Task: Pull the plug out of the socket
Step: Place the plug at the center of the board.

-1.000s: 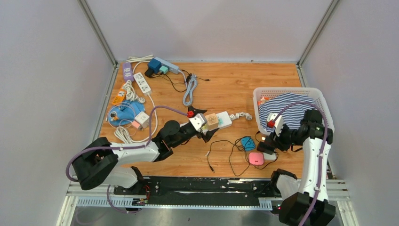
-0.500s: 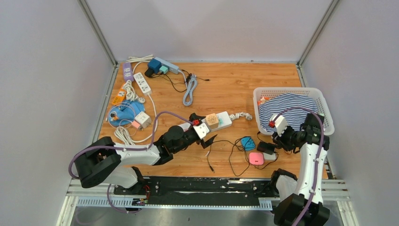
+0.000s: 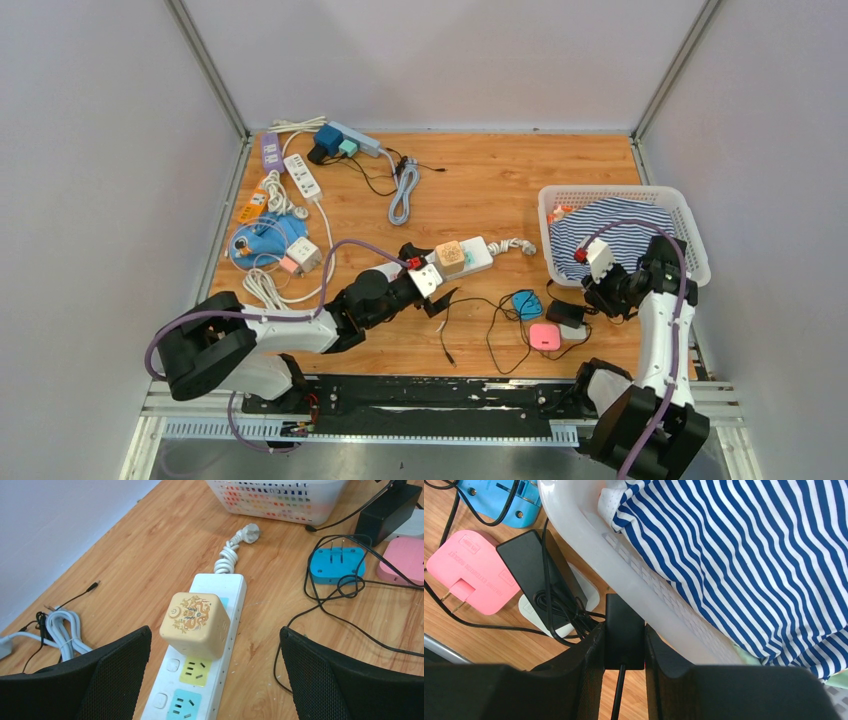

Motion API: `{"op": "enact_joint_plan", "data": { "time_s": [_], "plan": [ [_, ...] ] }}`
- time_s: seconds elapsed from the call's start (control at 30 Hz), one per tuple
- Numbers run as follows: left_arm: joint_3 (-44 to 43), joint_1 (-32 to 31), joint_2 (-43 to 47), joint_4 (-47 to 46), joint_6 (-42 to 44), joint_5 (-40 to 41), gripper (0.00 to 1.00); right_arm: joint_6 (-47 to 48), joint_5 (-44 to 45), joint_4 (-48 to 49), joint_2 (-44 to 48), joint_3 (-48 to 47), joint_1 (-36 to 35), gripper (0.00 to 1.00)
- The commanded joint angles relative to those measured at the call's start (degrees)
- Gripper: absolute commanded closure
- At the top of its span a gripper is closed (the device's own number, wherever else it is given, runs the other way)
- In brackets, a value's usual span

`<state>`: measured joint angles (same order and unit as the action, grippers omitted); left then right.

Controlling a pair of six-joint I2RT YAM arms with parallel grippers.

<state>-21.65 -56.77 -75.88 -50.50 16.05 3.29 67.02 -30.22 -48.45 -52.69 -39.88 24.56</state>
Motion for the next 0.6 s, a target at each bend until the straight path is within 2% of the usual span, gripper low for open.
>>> {"op": "enact_joint_plan", "data": {
  "time_s": [0.0,0.57],
  "plan": [
    [-1.85,-0.44,-1.72,-0.01,0.18,0.99,0.0,-1.26,0.73,0.64,-0.93,0.2,0.72,0.87],
    [-1.56,-0.4,-1.55,0.84,1.26,2.06,0.0,-1.7,0.69,0.37,-3.32,-0.02,0.67,0.81]
  ]
}}
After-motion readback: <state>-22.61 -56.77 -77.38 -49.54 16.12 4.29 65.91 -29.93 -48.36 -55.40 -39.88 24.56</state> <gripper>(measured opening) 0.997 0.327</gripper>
